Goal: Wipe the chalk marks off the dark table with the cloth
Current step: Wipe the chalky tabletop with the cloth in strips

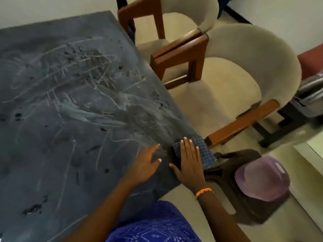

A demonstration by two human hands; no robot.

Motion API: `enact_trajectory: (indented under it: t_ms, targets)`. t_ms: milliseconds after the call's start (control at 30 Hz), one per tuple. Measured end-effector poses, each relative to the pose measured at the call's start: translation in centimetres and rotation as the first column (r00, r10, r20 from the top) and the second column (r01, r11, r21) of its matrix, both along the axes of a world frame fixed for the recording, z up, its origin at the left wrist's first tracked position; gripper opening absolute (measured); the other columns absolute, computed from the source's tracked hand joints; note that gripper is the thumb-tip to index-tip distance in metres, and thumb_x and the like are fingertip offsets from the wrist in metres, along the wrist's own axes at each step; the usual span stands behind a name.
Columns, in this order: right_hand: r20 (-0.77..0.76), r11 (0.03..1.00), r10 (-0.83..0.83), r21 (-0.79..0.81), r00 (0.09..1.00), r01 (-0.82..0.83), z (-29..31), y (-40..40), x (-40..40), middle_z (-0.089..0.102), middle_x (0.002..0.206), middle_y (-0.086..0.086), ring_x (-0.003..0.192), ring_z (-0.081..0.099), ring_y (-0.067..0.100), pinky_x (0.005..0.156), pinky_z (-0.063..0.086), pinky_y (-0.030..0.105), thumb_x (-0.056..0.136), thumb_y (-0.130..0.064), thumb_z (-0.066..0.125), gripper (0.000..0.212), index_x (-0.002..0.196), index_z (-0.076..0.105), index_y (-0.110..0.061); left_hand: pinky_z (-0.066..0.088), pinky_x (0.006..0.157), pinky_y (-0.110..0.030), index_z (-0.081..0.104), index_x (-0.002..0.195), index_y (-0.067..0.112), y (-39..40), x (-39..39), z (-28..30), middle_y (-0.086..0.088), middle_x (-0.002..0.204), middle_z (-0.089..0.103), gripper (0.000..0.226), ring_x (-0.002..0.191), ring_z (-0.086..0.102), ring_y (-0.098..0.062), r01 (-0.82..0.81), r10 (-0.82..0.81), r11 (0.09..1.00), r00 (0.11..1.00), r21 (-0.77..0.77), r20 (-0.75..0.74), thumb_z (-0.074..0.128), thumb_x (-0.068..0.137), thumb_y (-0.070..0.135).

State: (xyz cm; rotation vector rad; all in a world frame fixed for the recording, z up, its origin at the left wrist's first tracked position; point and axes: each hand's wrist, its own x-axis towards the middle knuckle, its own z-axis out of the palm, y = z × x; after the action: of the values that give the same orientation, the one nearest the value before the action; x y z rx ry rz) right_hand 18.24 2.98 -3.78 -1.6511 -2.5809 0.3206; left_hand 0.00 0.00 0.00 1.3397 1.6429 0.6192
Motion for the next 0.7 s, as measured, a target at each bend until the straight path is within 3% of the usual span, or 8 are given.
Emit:
enact_trajectory:
  t_ms: [133,233,300,400,467,533,633,700]
  targets:
    - [-0.015,0.996,-0.075,-0.053,0.997,0.075,-0.1,0.2,0.7,0.001,0.159,0.010,0.148,0.002,0.026,0.119,0.000,0.033,0.097,-0.039,0.043,0.072,0.150,0.005,-0.007,0.043,0.087,-0.019,0.034,0.139,0.019,-0.1,1.6,0.2,0.000,0.129,0.049,0.053,0.105,0.053,-0.012,0.006,0.009,0.992,0.993,-0.126,0.117,0.054,0.090,0.013]
    - [-0.001,0.996,-0.066,0.067,0.998,0.066,0.3,0.8,0.4,0.040,0.146,0.018,0.135,0.041,0.030,0.109,0.038,0.038,0.087,-0.020,0.065,0.064,0.140,0.038,0.001,0.041,0.080,-0.014,0.038,0.137,0.016,0.1,1.8,0.1,0.001,0.116,0.054,0.047,0.095,0.055,-0.011,0.005,0.030,0.981,0.984,-0.195,0.178,0.051,0.092,0.013]
    - [0.026,0.992,-0.065,0.114,0.998,0.062,0.6,1.2,0.5,0.051,0.138,0.019,0.124,0.054,0.029,0.097,0.050,0.037,0.080,-0.010,0.071,0.059,0.133,0.048,0.002,0.043,0.080,-0.019,0.045,0.133,0.012,0.1,1.7,-0.1,-0.003,0.109,0.056,0.040,0.087,0.057,-0.011,-0.012,0.064,0.973,0.973,-0.230,0.220,0.047,0.093,0.011]
    - [-0.009,0.995,-0.094,-0.013,0.996,0.094,0.9,2.2,0.5,0.034,0.151,0.015,0.129,0.049,0.027,0.093,0.049,0.036,0.097,-0.009,0.043,0.054,0.147,0.025,-0.006,0.043,0.074,-0.018,0.050,0.125,0.007,0.0,1.7,0.0,-0.014,0.112,0.059,0.031,0.077,0.057,-0.010,-0.076,0.167,0.954,0.939,-0.291,0.302,0.042,0.095,0.007]
    - [-0.142,0.974,-0.215,-0.106,0.966,0.201,1.9,3.1,-0.1,0.051,0.138,0.016,0.108,0.059,0.028,0.078,0.048,0.035,0.097,-0.012,0.040,0.051,0.147,0.028,-0.010,0.043,0.073,-0.018,0.047,0.128,0.007,0.3,1.7,0.1,-0.017,0.119,0.058,0.033,0.078,0.058,-0.011,-0.140,0.250,0.935,0.912,-0.325,0.325,0.039,0.096,0.006]
    - [-0.417,0.939,-0.341,-0.188,0.843,0.287,3.4,3.6,-1.5,0.065,0.113,0.019,0.084,0.060,0.023,0.066,0.042,0.026,0.095,-0.010,0.048,0.046,0.141,0.041,-0.009,0.043,0.076,-0.021,0.040,0.133,0.007,0.7,1.4,0.4,-0.018,0.124,0.056,0.037,0.085,0.058,-0.016,-0.225,0.353,0.907,0.867,-0.355,0.351,0.038,0.096,0.007]
    - [-0.679,0.842,-0.534,-0.483,0.503,0.241,5.7,4.8,-4.3,0.066,0.118,0.011,0.103,0.062,0.014,0.092,0.050,0.029,0.094,-0.010,0.052,0.035,0.129,0.055,-0.008,0.040,0.091,-0.029,0.034,0.138,0.011,1.0,0.5,1.1,-0.012,0.129,0.050,0.042,0.105,0.053,-0.020,-0.362,0.499,0.853,0.775,-0.375,0.388,0.040,0.097,0.015]
    - [-0.674,0.706,-0.695,-0.706,0.250,0.058,6.9,5.4,-6.6,0.068,0.112,0.002,0.104,0.064,0.013,0.095,0.052,0.038,0.095,-0.012,0.052,0.023,0.115,0.063,-0.013,0.038,0.097,-0.031,0.033,0.139,0.016,0.9,-0.5,1.7,-0.006,0.132,0.047,0.044,0.114,0.051,-0.019,-0.457,0.564,0.823,0.723,-0.336,0.399,0.043,0.096,0.019]
